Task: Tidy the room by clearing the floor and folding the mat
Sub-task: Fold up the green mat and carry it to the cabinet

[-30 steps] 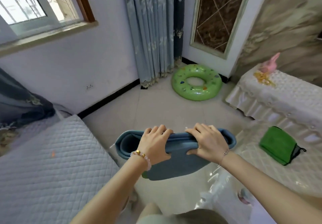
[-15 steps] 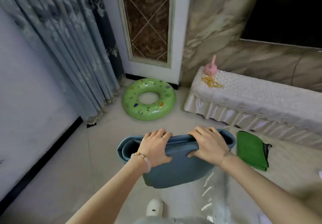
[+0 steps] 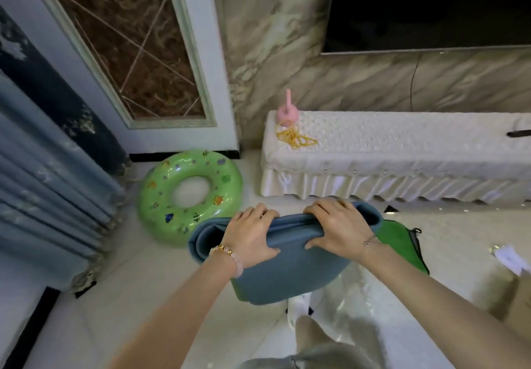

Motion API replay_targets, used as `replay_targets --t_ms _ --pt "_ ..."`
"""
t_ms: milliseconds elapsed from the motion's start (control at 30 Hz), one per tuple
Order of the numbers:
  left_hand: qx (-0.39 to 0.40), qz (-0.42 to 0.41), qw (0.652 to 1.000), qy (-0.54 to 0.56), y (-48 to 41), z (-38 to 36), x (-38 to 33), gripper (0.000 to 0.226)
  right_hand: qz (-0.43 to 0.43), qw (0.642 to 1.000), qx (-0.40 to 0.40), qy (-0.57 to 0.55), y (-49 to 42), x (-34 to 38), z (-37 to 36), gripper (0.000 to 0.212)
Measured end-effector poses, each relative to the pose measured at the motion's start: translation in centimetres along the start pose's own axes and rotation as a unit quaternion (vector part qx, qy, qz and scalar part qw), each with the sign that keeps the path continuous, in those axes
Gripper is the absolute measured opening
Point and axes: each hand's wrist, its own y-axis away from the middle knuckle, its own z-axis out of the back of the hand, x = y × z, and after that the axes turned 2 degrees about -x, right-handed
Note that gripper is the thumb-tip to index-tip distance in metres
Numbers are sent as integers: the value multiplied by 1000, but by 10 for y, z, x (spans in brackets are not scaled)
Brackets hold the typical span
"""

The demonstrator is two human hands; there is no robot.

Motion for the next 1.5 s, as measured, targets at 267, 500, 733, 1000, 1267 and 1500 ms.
replay_targets --t_ms 267,500,733,1000,1267,1500 --pt "9 18 1000 -10 -159 29 33 70 11 1000 6 -4 -137 -105 -10 68" --pt "-8 -18 999 -49 -281 41 38 79 11 998 -55 11 -215 -193 -7 63" --pt "33 -81 995 -48 -401 45 47 78 -4 997 -49 52 -274 -270 -18 55" --pt "40 -144 988 -35 -548 55 64 69 -64 995 -49 64 -361 -357 -15 53" --pt "31 -224 972 -64 -663 63 35 74 -146 983 -54 98 -385 -441 -19 61" --pt "16 -216 974 -70 -736 59 0 72 -140 980 -62 125 -405 -516 -19 57"
